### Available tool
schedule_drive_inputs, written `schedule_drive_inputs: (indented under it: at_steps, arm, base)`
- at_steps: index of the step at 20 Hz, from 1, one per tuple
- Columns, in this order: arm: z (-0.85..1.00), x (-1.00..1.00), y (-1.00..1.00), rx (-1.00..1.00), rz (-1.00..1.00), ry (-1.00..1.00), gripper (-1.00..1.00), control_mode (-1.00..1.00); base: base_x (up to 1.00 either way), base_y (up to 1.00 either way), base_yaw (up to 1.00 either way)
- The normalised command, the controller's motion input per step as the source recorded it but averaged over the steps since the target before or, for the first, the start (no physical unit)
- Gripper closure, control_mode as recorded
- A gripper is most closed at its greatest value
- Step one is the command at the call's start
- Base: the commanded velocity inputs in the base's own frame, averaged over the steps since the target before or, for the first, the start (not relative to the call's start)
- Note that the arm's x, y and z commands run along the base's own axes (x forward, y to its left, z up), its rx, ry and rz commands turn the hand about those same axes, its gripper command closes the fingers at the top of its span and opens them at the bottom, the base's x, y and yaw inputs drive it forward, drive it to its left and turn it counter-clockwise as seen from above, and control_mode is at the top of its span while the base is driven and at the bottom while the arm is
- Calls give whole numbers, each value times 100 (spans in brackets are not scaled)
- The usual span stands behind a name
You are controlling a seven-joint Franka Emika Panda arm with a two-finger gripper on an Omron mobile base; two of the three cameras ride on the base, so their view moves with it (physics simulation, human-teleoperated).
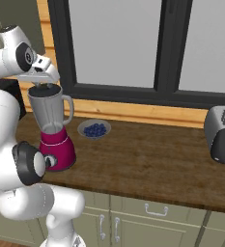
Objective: Close the lid blender by securely placing the lid on top.
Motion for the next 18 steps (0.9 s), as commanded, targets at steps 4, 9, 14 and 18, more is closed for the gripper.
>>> schedule_drive_inputs:
  at_steps: [4, 9, 14, 18]
  arm:
    - [-36, -26, 0, -4, 0, 0, -100, -100]
    - [-19, -62, 0, -3, 0, 1, -100, -100]
    - [-26, -83, -4, -3, 0, 0, -100, -100]
    - [-14, -99, -42, 0, 0, -3, -100, -100]
  base:
    - [0, 0, 0]
    - [0, 0, 0]
    - [0, 0, 0]
    - [0, 0, 0]
